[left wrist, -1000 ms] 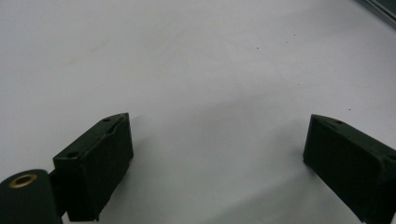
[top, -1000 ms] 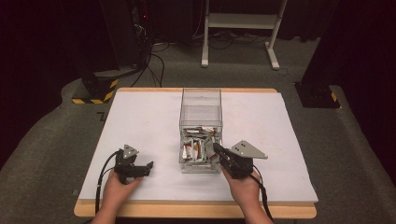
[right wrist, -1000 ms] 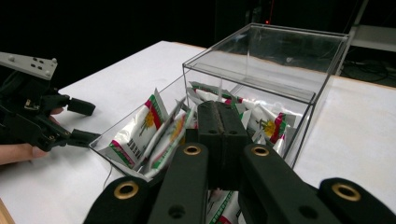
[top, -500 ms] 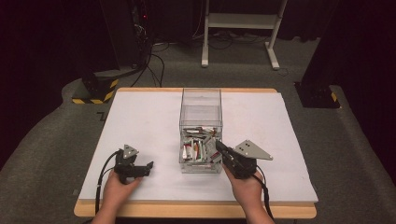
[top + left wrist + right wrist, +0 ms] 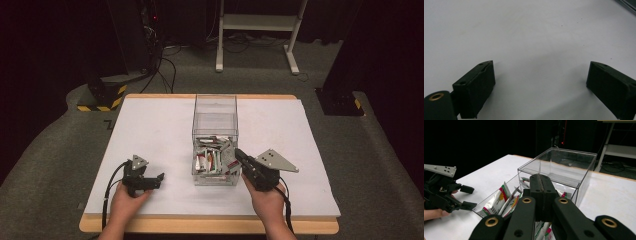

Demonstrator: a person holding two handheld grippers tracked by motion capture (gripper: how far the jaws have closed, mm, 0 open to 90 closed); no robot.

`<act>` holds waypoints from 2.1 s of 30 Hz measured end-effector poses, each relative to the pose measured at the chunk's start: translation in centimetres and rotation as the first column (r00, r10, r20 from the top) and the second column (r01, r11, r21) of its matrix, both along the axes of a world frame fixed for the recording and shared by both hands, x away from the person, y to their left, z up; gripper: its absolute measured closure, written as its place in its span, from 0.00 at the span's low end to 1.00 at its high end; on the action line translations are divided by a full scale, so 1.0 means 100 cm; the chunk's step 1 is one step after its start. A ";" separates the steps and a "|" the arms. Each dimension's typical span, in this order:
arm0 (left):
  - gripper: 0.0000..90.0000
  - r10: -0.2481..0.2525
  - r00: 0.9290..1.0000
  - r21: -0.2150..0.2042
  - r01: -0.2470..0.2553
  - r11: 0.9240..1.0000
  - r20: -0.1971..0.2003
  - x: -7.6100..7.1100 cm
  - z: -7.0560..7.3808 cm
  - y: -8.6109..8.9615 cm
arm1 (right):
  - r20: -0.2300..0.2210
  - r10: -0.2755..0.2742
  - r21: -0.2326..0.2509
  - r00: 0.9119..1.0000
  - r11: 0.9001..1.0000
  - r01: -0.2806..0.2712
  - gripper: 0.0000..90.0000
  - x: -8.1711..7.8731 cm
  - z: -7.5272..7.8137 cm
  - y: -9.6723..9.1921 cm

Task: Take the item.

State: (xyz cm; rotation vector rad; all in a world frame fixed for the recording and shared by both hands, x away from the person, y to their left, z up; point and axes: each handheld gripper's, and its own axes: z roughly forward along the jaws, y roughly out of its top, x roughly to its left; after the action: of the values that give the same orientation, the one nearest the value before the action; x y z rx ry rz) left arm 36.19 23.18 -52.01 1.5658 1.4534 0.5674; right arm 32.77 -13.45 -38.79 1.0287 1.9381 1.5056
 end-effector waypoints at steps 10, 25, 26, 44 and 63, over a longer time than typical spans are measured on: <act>0.09 -0.001 1.000 0.001 0.001 1.000 0.000 0.000 0.000 0.000 | 0.014 -0.015 0.012 1.000 1.000 0.015 1.00 0.000 0.004 -0.006; 0.09 -0.001 1.000 0.001 0.001 1.000 -0.001 0.000 0.000 0.000 | 0.034 -0.057 0.021 0.998 0.998 0.056 1.00 0.000 0.009 -0.020; 0.09 -0.001 1.000 0.001 0.001 1.000 -0.001 0.000 0.000 0.000 | 0.032 -0.061 0.022 0.998 0.998 0.060 1.00 0.000 0.009 -0.021; 0.09 -0.001 1.000 0.001 0.001 1.000 -0.002 0.000 0.000 0.000 | 0.023 -0.117 0.018 0.993 0.993 0.116 1.00 0.005 0.006 -0.039; 0.09 -0.001 1.000 0.000 0.001 1.000 -0.003 0.000 0.000 0.000 | 0.005 -0.197 0.000 0.980 0.980 0.197 1.00 0.015 -0.004 -0.058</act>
State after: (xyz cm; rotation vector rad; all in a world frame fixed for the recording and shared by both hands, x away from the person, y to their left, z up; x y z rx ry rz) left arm 36.19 23.20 -51.99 1.5679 1.4547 0.5651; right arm 34.29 -19.26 -39.18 1.1783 1.7752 1.3957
